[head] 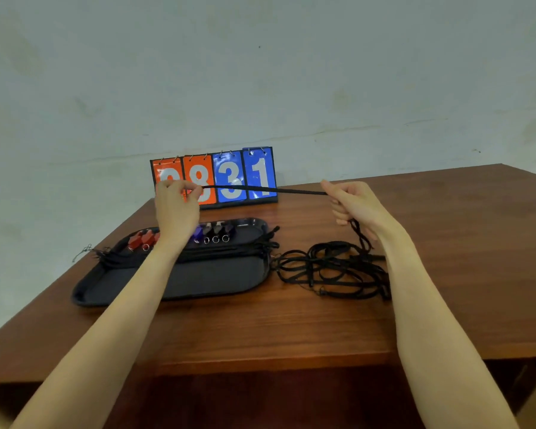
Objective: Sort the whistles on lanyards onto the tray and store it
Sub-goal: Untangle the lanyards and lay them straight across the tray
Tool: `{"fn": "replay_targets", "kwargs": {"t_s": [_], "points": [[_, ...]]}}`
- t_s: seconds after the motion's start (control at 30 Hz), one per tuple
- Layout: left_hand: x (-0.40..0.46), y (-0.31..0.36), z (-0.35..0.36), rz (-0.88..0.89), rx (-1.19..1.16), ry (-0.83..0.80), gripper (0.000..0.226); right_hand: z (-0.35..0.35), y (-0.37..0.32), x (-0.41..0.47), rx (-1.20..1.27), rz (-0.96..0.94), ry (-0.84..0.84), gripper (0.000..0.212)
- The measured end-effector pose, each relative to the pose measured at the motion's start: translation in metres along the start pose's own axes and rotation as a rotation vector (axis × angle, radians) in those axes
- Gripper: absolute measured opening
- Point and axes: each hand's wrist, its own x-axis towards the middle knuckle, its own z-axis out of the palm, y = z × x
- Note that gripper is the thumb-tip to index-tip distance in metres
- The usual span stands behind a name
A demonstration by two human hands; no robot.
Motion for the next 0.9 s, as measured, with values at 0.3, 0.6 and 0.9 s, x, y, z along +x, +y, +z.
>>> {"fn": "replay_targets", "kwargs": {"t_s": [0.3,0.6,0.9], "points": [[-0.010,-0.082,-0.075,-0.279,-0.001,0.204,0.023,0.048,0.004,0.002,-0.269,0.034,-0.257,0.033],[-0.005,-0.132,-0.111,-0.361,0.048,0.314,0.025,0.112,-0.010,0.024,-0.460,-0.003,-0.226,0.022],[-0.009,-0.155,-0.116,-0.419,0.136,0.352,0.016,0.143,0.021,0.019,-0.628,0.064,-0.052,0.014]]}}
